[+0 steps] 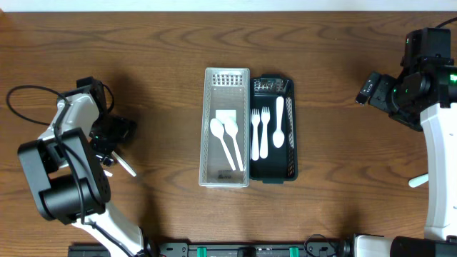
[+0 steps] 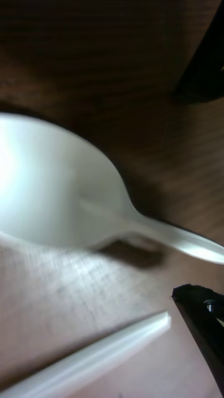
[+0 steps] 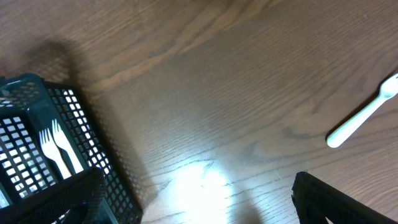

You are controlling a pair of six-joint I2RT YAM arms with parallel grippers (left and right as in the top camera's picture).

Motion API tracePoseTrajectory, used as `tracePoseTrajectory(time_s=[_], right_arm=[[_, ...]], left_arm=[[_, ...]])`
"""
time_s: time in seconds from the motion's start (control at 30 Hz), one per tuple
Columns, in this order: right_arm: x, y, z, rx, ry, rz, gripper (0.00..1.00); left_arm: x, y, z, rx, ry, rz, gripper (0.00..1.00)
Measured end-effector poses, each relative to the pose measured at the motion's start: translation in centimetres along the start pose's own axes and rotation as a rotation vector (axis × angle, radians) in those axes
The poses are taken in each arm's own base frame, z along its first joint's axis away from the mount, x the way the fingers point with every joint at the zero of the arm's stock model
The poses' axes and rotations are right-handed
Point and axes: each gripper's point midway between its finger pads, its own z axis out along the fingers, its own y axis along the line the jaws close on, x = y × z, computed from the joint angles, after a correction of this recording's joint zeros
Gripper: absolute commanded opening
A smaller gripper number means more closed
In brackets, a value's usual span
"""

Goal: Pack container
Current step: 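Return the left gripper left and grasp the third white spoon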

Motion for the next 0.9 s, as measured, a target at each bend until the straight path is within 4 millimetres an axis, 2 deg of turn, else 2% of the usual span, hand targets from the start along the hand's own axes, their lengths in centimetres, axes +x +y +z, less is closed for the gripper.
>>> tracePoseTrajectory(time_s=[0.37, 0.57, 0.77, 0.9], right_arm=[[0.0, 0.0, 0.0, 0.000, 0.000, 0.000, 0.99], [0.0, 0.0, 0.0, 0.000, 0.000, 0.000, 0.99], [0.0, 0.0, 0.0, 0.000, 0.000, 0.000, 0.99], [0.0, 0.0, 0.0, 0.000, 0.000, 0.000, 0.99]], left_arm=[[-0.7, -1.6, 0.1, 0.068, -0.020, 0.084, 0.93], [-0.9, -1.9, 0.2, 0.084, -0.027, 0.113, 0.85], [-1.1, -2.1, 0.3, 0.101, -0.032, 0.144, 0.83], [-1.0, -2.2, 0.3, 0.102, -0.031, 0.147, 0.67]])
